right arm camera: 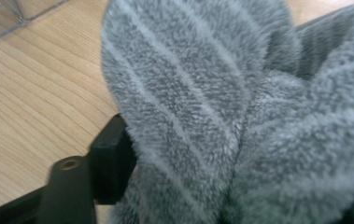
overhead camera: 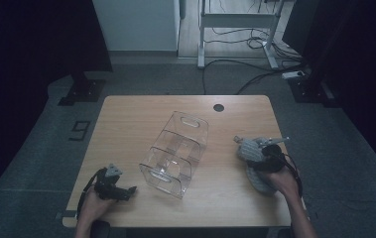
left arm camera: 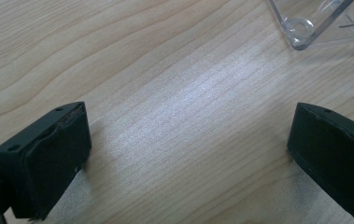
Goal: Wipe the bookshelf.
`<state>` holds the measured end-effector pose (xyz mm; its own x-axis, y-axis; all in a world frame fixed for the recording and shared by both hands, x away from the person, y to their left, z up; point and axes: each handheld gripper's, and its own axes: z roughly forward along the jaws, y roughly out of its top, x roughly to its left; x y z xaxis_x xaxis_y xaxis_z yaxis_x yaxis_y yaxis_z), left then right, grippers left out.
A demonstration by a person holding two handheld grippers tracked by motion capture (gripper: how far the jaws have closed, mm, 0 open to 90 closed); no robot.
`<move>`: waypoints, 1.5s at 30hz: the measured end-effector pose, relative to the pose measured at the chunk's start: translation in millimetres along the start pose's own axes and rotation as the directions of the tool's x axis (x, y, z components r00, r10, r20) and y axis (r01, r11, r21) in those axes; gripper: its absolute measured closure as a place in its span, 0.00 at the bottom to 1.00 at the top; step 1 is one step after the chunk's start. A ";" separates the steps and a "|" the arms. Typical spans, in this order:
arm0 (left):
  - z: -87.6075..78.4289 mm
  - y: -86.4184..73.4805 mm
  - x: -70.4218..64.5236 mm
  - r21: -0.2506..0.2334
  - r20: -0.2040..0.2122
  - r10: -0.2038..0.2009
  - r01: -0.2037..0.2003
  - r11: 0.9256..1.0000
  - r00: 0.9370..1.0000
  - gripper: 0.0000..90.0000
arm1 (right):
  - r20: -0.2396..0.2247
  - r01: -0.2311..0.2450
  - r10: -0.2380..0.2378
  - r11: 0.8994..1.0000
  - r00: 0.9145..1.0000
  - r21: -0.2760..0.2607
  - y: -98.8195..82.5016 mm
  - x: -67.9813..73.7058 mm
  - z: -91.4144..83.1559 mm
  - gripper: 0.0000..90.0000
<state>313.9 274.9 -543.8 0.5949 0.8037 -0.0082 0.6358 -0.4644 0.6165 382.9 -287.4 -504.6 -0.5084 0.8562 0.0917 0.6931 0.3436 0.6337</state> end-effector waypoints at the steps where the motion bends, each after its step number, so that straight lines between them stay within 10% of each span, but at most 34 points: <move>1: -0.2 0.4 -0.3 0.002 0.000 0.001 -0.001 1.000 1.000 0.00 | 0.001 0.004 -0.004 1.000 1.000 -0.006 1.4 -0.6 -3.5 0.32; 9: -10.6 7.4 -4.6 -0.068 0.015 -0.010 0.011 0.998 1.000 0.00 | 0.043 0.049 -0.046 0.997 0.998 -0.060 18.1 2.6 -32.4 0.27; 20: -19.4 16.7 -16.0 -0.141 0.049 0.022 -0.014 0.990 0.999 0.00 | -0.058 0.105 -0.114 0.986 0.992 -0.133 45.0 31.1 -49.1 0.23; 45: -16.4 36.4 -35.9 -0.202 0.084 0.071 -0.052 0.978 0.994 0.01 | -0.279 0.242 -0.272 0.960 0.921 -0.139 93.4 118.8 37.0 0.59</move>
<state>307.6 235.3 -508.2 0.6775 0.7349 -0.0307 0.4915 -0.4212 0.7623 406.2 -139.3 -462.9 -0.7992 0.5877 0.1263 0.4719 0.4833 0.7374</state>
